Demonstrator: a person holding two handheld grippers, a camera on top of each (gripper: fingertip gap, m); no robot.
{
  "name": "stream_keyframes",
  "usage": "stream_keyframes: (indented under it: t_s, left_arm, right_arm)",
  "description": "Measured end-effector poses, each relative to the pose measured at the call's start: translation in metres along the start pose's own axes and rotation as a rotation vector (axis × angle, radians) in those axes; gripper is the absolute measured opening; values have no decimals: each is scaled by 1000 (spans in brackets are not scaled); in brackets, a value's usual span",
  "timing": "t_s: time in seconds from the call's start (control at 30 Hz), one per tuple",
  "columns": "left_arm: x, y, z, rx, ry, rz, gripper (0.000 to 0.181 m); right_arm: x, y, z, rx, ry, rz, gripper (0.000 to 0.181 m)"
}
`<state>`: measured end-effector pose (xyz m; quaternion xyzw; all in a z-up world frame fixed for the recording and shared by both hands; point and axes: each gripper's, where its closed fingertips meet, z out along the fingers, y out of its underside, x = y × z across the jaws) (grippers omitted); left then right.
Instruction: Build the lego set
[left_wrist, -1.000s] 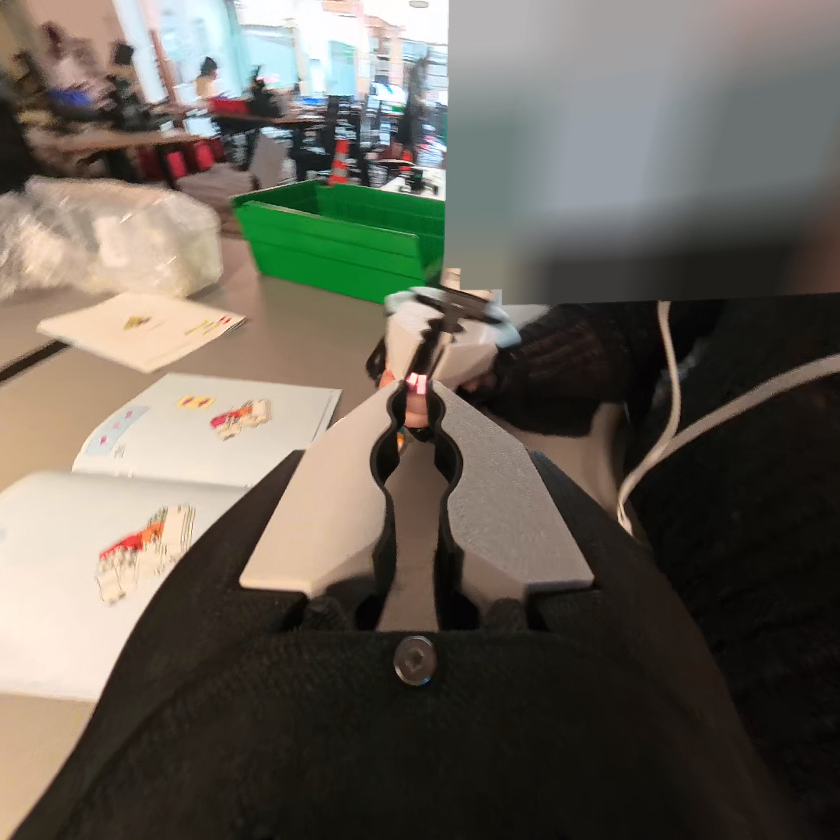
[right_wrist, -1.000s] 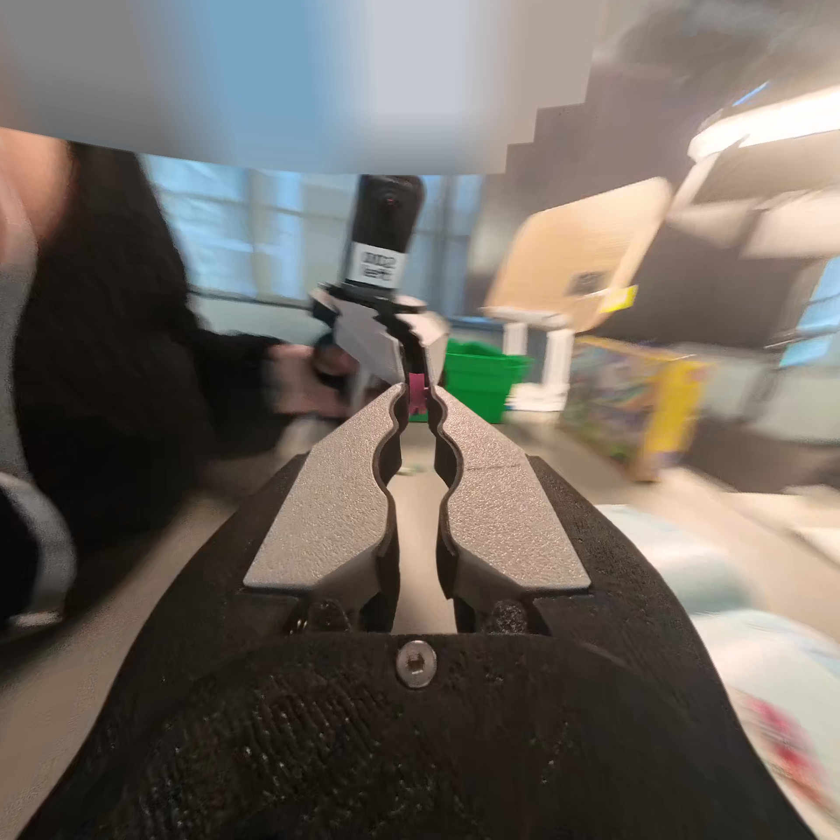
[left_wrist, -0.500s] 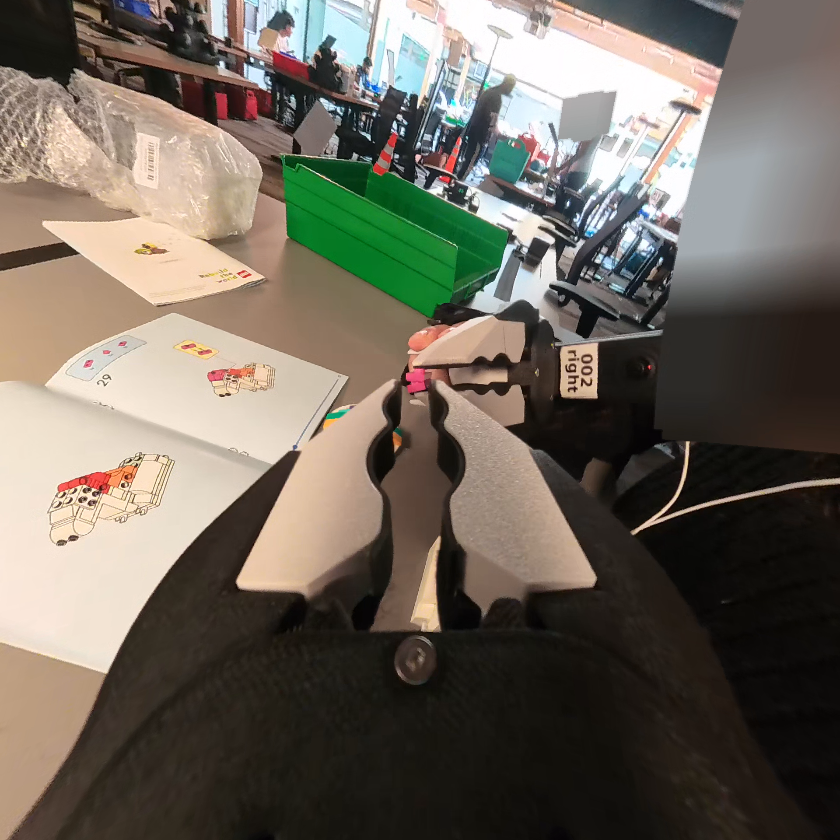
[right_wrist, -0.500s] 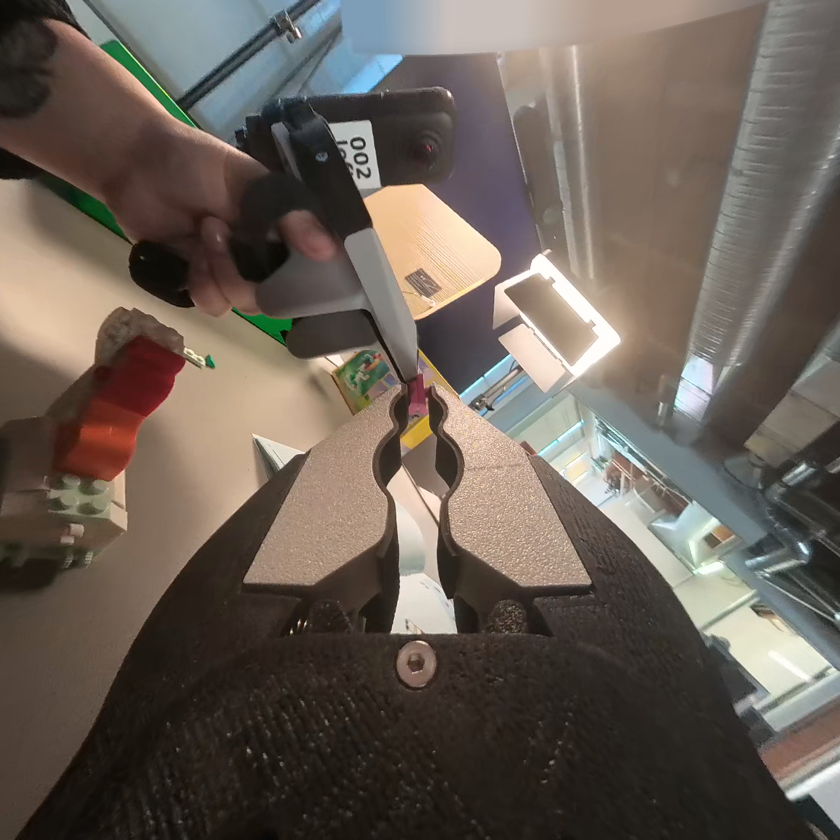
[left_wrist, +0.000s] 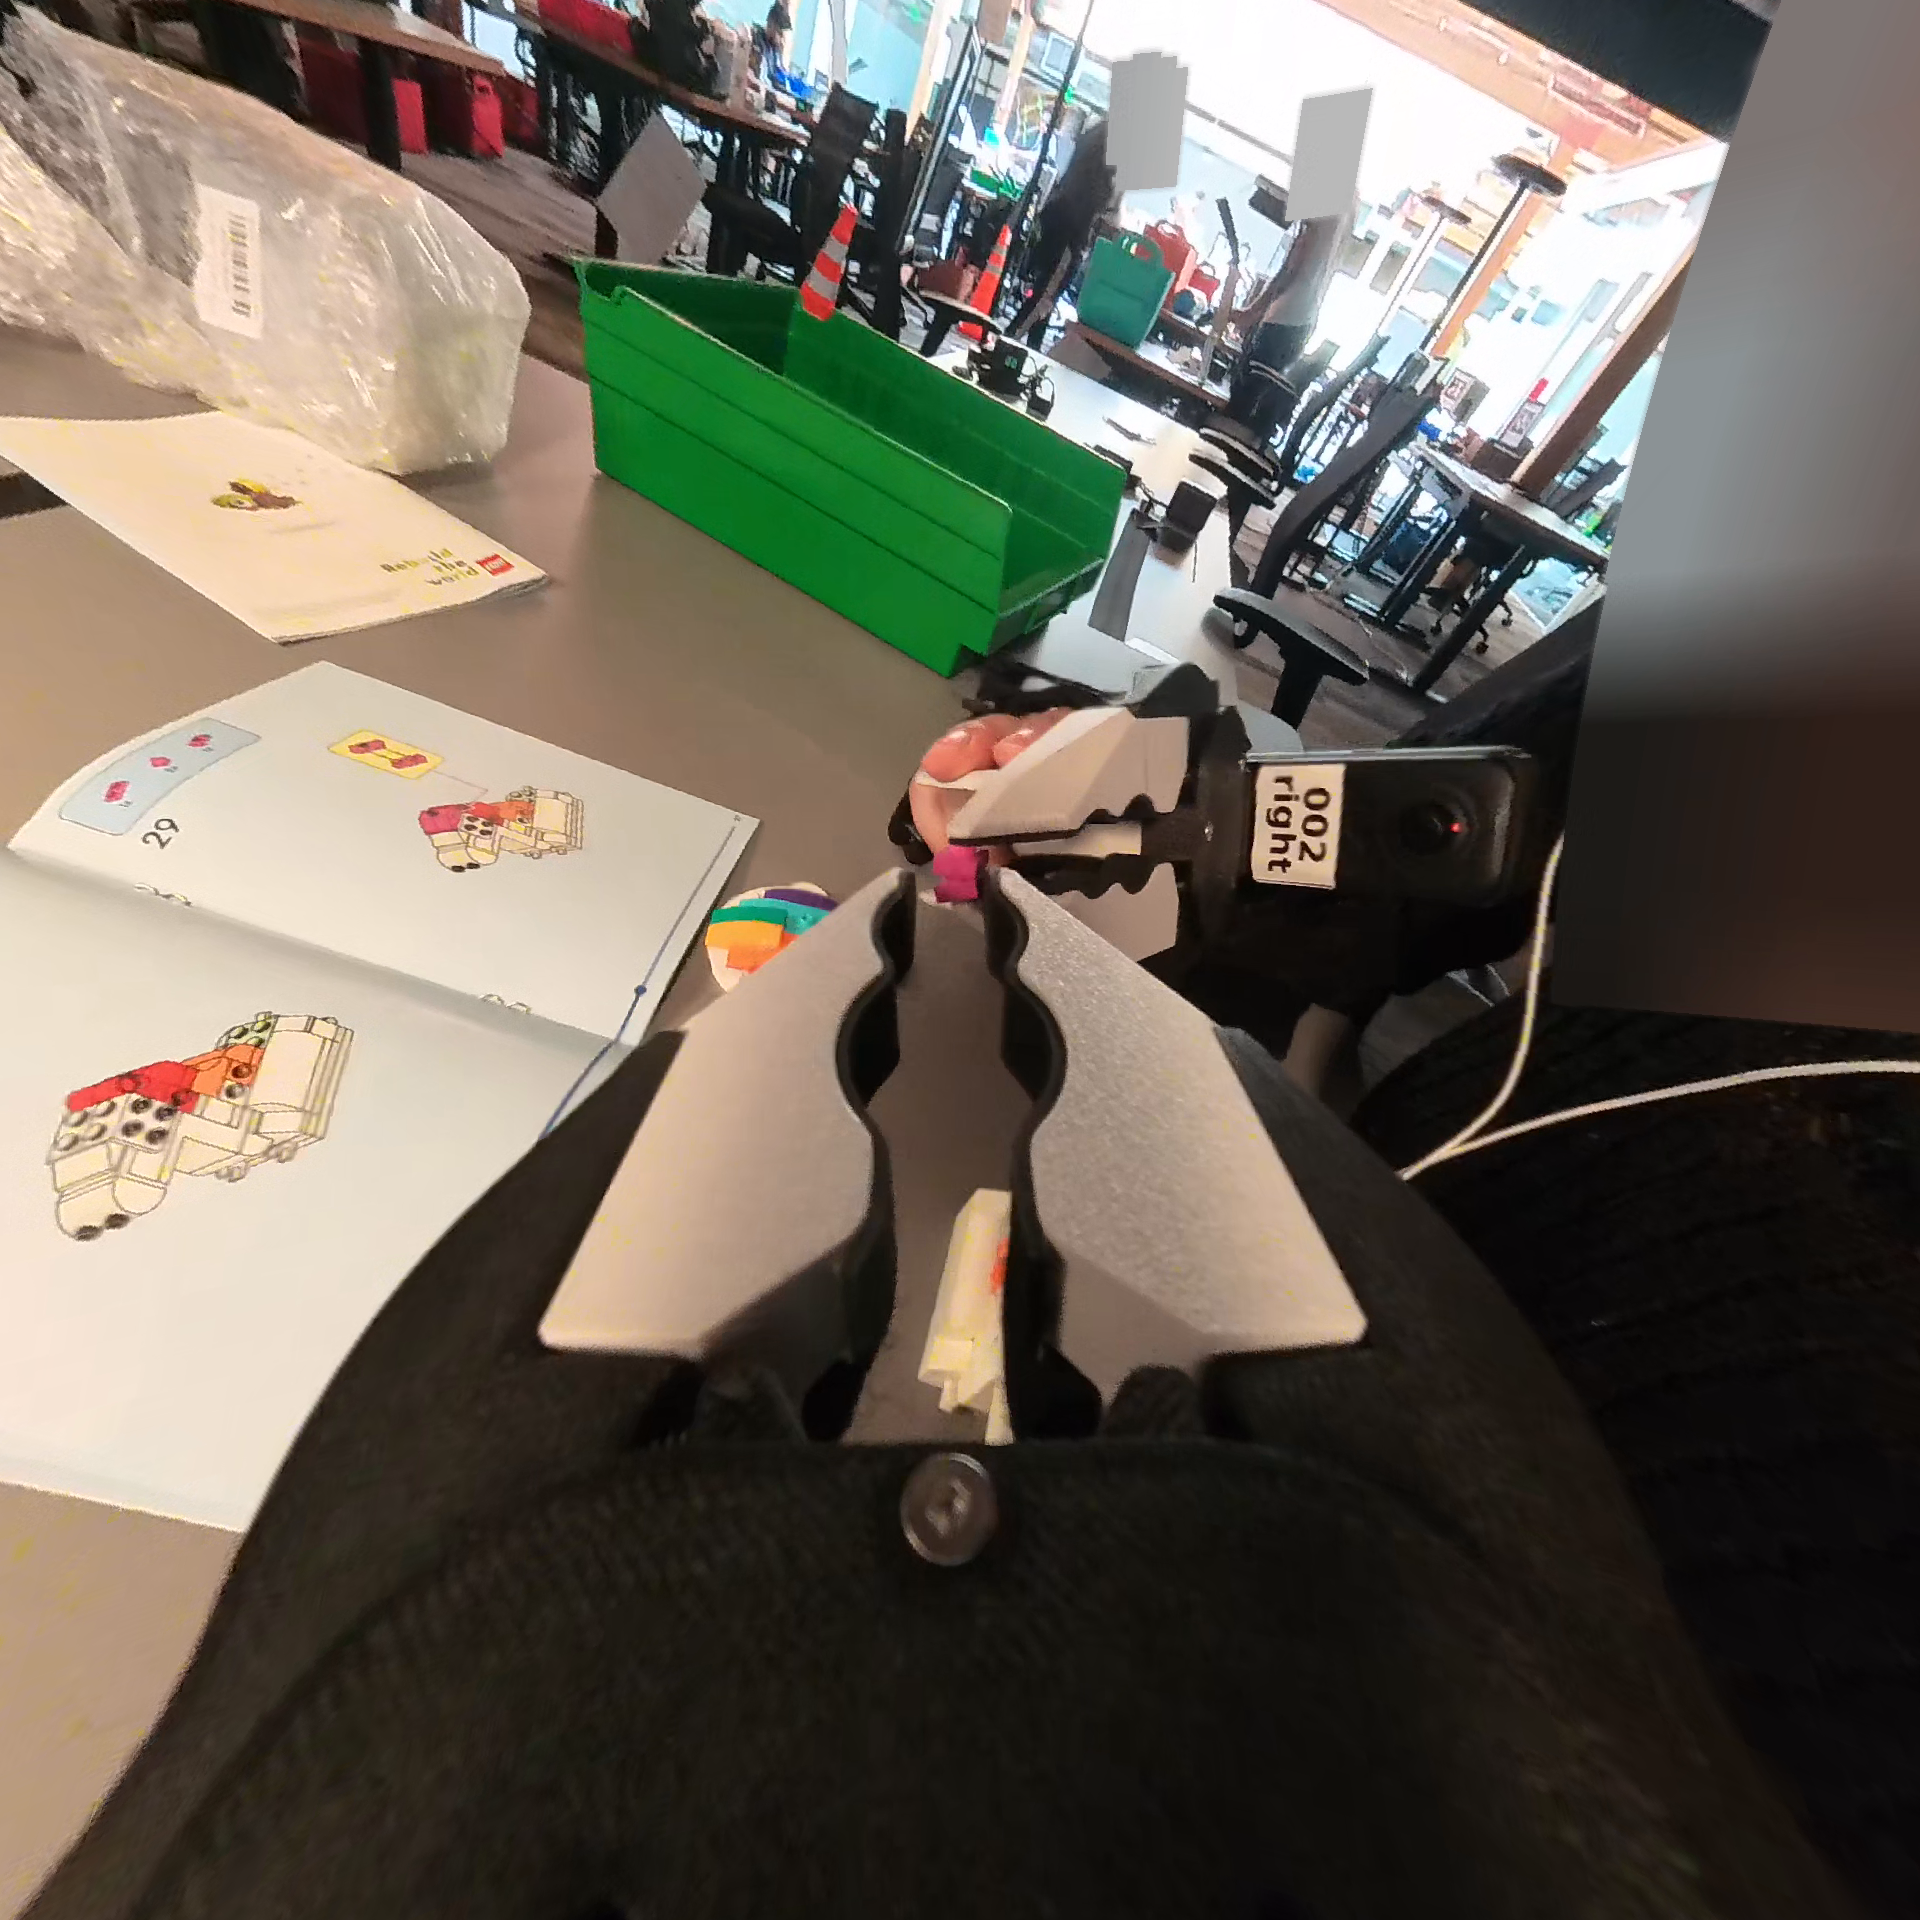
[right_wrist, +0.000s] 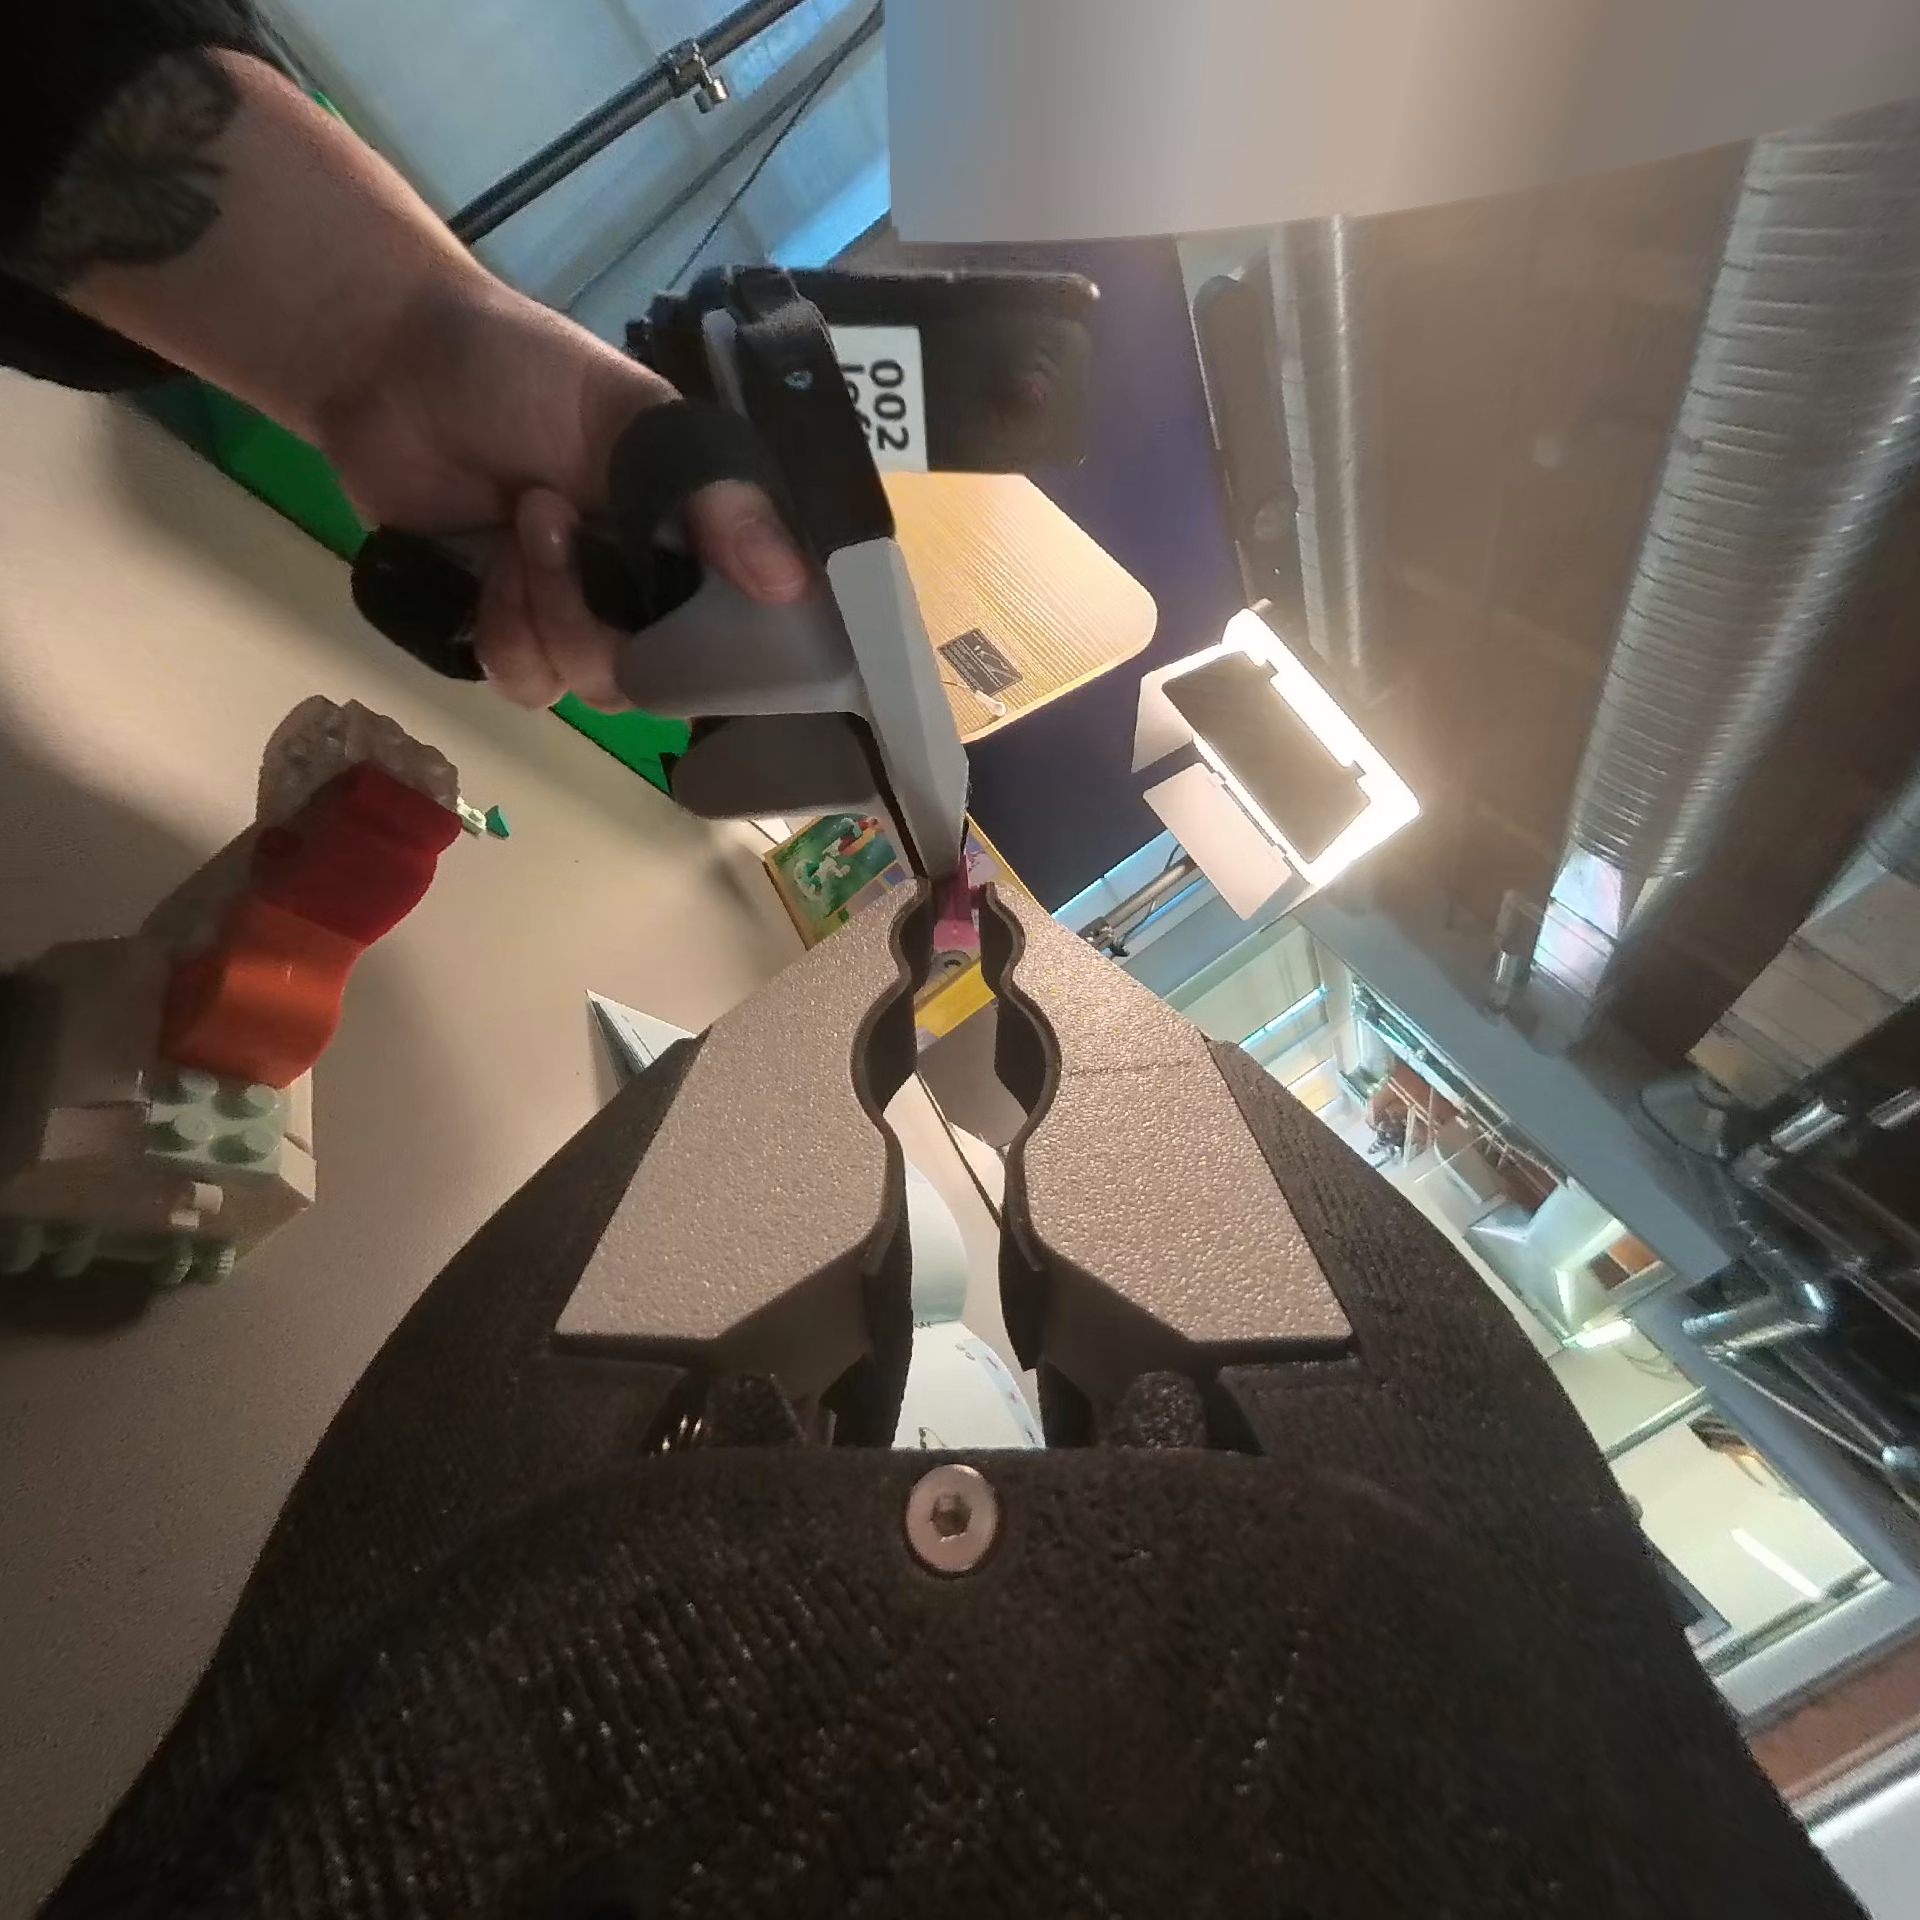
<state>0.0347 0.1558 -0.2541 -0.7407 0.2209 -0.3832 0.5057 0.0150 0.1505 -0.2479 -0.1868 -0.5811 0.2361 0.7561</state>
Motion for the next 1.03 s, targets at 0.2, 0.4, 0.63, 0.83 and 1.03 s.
stream_keyframes:
  t_s: [0.2,0.4,0.63,0.83,1.03]
  left_arm:
    - [1,2,0,-40,20,-7,12]
    - [3,3,-1,-67,35,-7,8]
    - [-1,4,0,-71,3,1,8]
    - [-1,1,-1,-24,64,-107,7]
    - [16,-17,-15,96,367,-404,7]
  right_arm:
    - [-1,-1,0,3,-4,-9,6]
    - [-2,-1,-1,6,-11,-17,6]
    - [-1,3,-4,-11,-18,9,7]
    - [2,1,-8,-9,-17,50,9]
    - [4,-14,-11,89,-47,205,25]
